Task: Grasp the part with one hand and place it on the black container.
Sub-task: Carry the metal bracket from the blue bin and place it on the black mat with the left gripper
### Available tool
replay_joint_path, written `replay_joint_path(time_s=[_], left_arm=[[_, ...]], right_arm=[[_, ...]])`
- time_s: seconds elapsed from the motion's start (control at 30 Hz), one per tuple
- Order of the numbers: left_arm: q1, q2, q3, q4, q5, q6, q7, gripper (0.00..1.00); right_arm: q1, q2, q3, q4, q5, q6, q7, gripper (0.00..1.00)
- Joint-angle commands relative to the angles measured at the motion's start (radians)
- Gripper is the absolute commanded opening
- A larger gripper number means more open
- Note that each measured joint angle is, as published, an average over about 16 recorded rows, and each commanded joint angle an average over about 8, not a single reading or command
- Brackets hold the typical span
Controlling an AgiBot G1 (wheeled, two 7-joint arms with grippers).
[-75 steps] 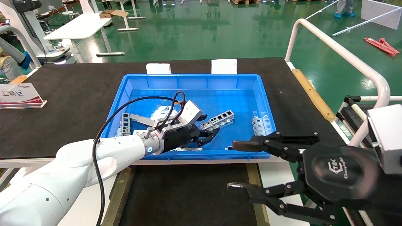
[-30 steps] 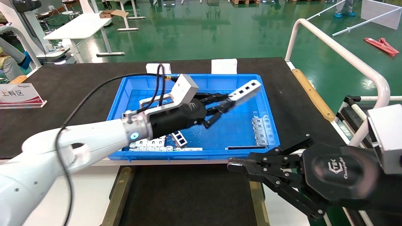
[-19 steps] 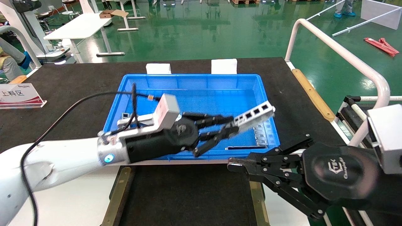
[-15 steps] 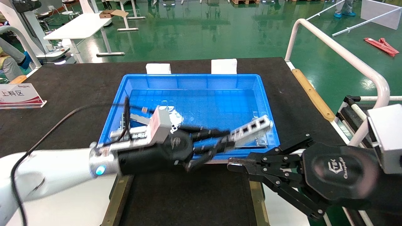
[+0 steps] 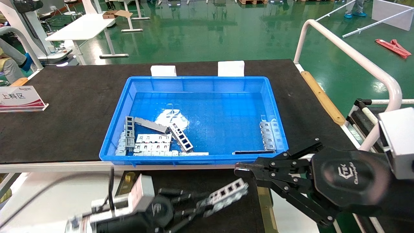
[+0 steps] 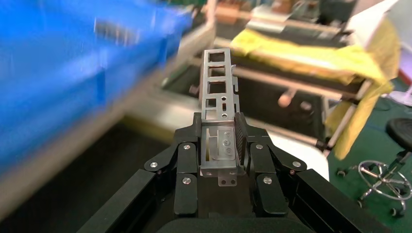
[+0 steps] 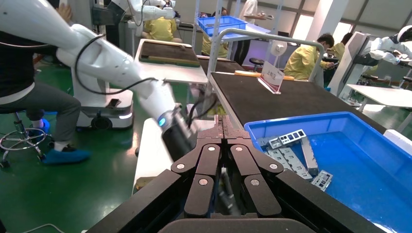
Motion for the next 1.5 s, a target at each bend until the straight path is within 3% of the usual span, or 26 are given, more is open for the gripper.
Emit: replay_joint_path(time_s=[0.03,0.3,0.73,1.23,1.5], left_arm=[[0.054,-0.028,0.001,-0.056,-0.005,-0.058,0.000,0.00],[0.187,-0.009,-0.009,-0.162,-0.042,-0.337,-0.009,0.00],[0.301,0.162,-0.090,-0.143,-0.127,-0.652,0.024,0.00],[0.357,0.413,-0.315,-0.013,-0.235,-0.798,0.165,0.00],[0.348,0.470,-0.364,0.033,-0.295,-0.822,0.204,0.00]], right_arm=[[0.000,0.000,0.000,0.000,0.000,0.000,0.000,0.00],[0.000,0.000,0.000,0.000,0.000,0.000,0.000,0.00],[0.000,0.000,0.000,0.000,0.000,0.000,0.000,0.00],[0.000,0.000,0.000,0.000,0.000,0.000,0.000,0.00],[0.000,0.000,0.000,0.000,0.000,0.000,0.000,0.00]])
